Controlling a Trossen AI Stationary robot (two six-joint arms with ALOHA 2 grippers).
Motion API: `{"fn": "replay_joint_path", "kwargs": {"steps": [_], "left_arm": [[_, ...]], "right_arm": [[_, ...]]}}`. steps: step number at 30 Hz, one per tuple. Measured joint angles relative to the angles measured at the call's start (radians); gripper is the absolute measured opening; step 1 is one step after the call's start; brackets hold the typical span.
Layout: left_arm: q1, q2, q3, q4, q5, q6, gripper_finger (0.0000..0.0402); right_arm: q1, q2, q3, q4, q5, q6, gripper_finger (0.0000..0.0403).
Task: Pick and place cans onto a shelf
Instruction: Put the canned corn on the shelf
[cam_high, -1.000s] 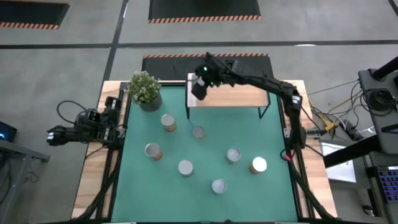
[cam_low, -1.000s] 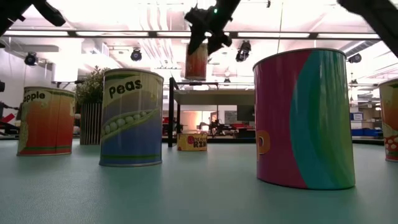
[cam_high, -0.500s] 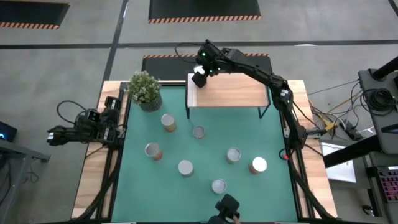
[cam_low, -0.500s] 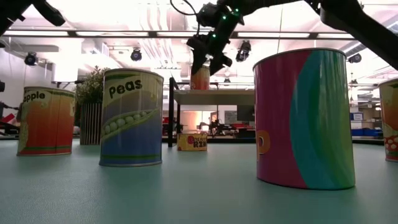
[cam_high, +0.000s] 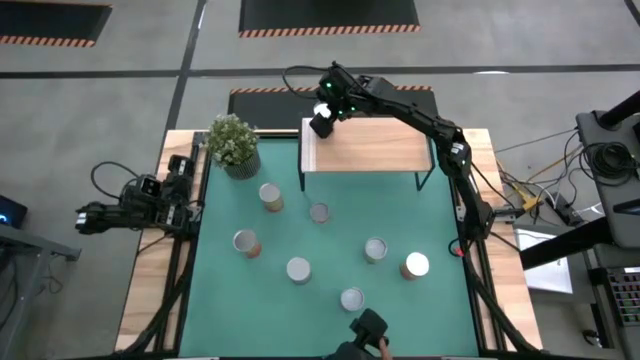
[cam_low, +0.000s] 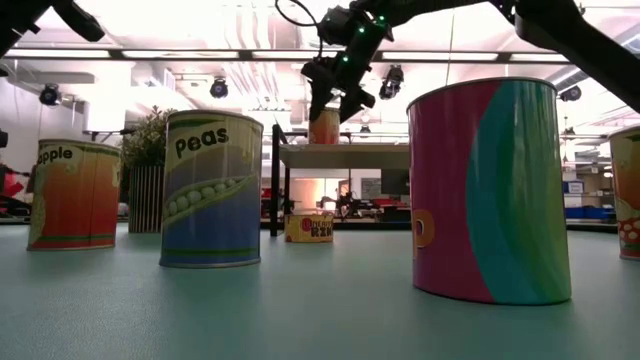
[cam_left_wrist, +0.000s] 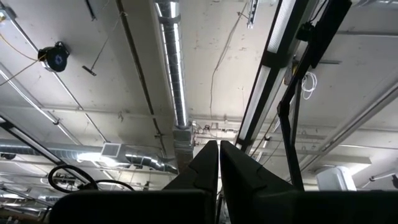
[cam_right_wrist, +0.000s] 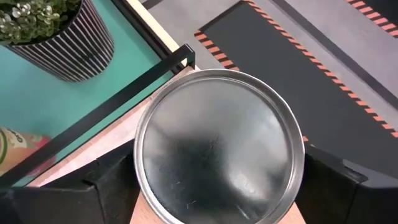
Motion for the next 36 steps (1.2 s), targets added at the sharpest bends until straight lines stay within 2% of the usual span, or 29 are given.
{"fn": "replay_joint_path", "kwargs": {"steps": [4, 10, 17, 22, 25, 28, 32, 36], "left_arm": [[0.000, 0.000, 0.000, 0.000, 0.000, 0.000, 0.0000], [0.000, 0.000, 0.000, 0.000, 0.000, 0.000, 0.0000], [0.000, 0.000, 0.000, 0.002, -0.001, 0.000, 0.0000], [0.000, 0.000, 0.000, 0.005, -0.001, 0.000, 0.0000], [0.000, 0.000, 0.000, 0.008, -0.001, 0.000, 0.0000], [0.000, 0.000, 0.000, 0.008, -0.001, 0.000, 0.0000], [0.000, 0.000, 0.000, 0.008, -0.001, 0.000, 0.0000], [0.000, 0.000, 0.000, 0.008, -0.001, 0.000, 0.0000]], "right_arm": [[0.000, 0.000, 0.000, -0.004, 0.001, 0.002, 0.0360], [0.000, -0.014, -0.002, -0.005, 0.001, 0.006, 0.0363], [0.002, -0.120, -0.002, 0.000, 0.003, 0.010, 0.0363], [0.044, -0.207, -0.002, -0.021, -0.001, 0.016, 0.0355], [0.095, -0.235, -0.009, -0.056, -0.002, 0.002, 0.0322], [0.149, -0.237, -0.034, -0.079, -0.001, -0.014, 0.0271], [0.207, -0.240, -0.131, -0.060, 0.005, -0.030, 0.0185], [0.228, -0.237, -0.289, 0.021, 0.120, -0.066, 0.0087]]}}
